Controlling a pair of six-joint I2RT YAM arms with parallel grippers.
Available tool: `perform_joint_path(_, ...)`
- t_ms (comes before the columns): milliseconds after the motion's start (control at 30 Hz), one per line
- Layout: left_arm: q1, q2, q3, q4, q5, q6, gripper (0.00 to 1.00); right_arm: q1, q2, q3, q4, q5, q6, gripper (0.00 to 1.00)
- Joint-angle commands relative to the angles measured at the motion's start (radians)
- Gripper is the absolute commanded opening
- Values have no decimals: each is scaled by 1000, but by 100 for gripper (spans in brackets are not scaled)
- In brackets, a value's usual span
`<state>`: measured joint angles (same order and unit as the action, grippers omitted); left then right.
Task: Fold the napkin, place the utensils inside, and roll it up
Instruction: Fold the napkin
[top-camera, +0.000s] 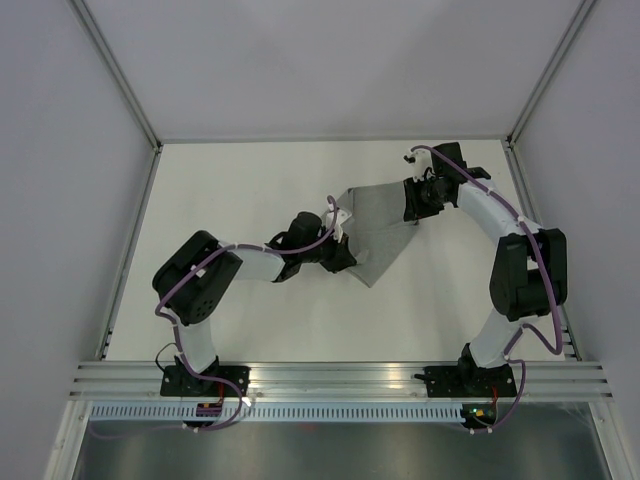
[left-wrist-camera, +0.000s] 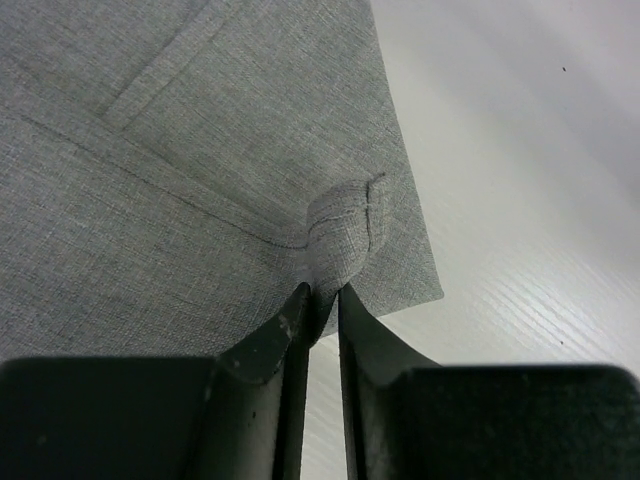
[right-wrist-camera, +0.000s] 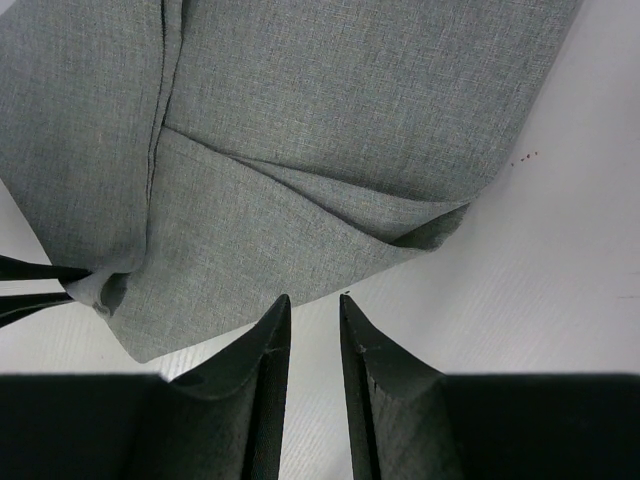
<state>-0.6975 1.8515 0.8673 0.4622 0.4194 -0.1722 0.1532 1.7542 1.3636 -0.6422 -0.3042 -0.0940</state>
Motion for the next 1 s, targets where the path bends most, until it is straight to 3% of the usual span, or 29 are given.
perform_joint_path(0, -23, -2, 18, 15, -4, 54, 23, 5, 11, 12, 9, 33, 2, 32)
perform_joint_path(200, -40, -5, 18, 16, -21, 53, 42, 8, 13, 12, 9, 34, 2, 32)
perform_joint_path(300, -46, -5, 22, 15, -24, 51, 47, 9, 14, 11, 9, 34, 0, 32)
perform_joint_path(967, -119, 61, 93, 12, -22, 23, 49, 23, 30, 17, -1, 48, -9, 32)
